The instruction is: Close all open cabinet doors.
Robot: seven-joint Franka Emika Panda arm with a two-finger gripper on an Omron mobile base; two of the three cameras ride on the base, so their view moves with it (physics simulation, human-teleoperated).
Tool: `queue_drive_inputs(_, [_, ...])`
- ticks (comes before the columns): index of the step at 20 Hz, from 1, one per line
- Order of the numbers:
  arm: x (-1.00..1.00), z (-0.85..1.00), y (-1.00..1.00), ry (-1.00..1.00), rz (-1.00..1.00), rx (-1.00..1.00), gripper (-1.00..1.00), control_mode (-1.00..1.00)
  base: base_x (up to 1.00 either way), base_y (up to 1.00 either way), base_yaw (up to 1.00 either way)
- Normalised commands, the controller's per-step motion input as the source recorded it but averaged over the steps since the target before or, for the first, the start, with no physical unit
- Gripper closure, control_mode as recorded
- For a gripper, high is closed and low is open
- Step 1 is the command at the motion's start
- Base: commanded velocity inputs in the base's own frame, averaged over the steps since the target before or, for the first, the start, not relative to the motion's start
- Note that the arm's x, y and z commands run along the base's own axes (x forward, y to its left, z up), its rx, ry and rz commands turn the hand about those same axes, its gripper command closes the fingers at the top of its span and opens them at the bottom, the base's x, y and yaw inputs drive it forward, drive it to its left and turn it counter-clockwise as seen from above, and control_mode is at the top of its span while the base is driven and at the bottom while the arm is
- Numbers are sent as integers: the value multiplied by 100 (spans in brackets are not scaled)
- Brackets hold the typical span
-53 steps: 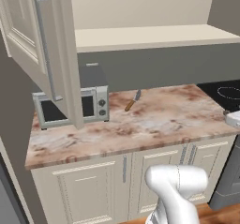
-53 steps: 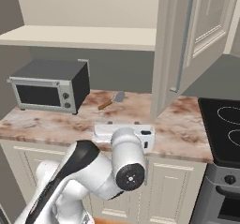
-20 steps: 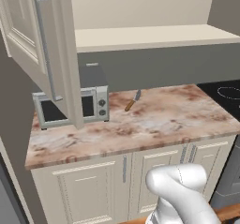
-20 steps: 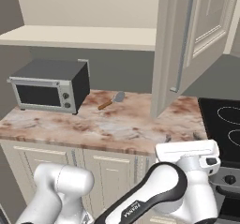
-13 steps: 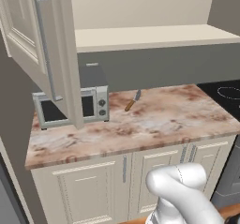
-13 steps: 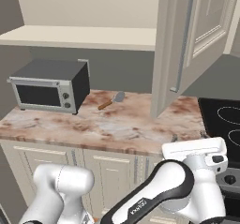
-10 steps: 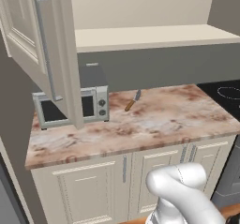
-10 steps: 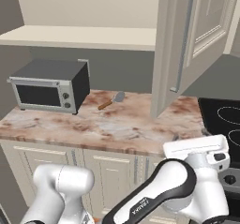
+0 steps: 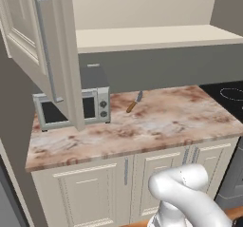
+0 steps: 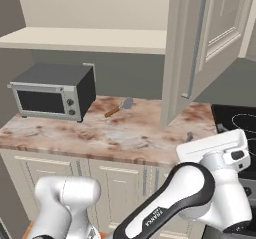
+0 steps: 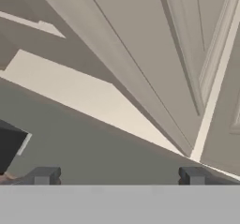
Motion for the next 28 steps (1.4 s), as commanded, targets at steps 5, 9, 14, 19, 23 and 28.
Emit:
queue_drive_inputs(5, [0, 33, 0, -2, 1, -13, -100, -100, 0, 0, 0])
queue_drive_inputs(9, [0, 29, 0, 0, 1, -12, -100, -100, 0, 0, 0])
queue_drive_inputs(14, [0, 26, 0, 0, 4, -12, -100, -100, 0, 0, 0])
queue_drive_inputs(19, [0, 16, 4, 0, 6, -14, -100, -100, 0, 0, 0])
queue_drive_inputs(23, [0, 2, 25, 0, 8, -19, -100, -100, 0, 0, 0])
queue_drive_inputs(28, [0, 3, 44, -1, 13, -23, -100, -100, 0, 0, 0])
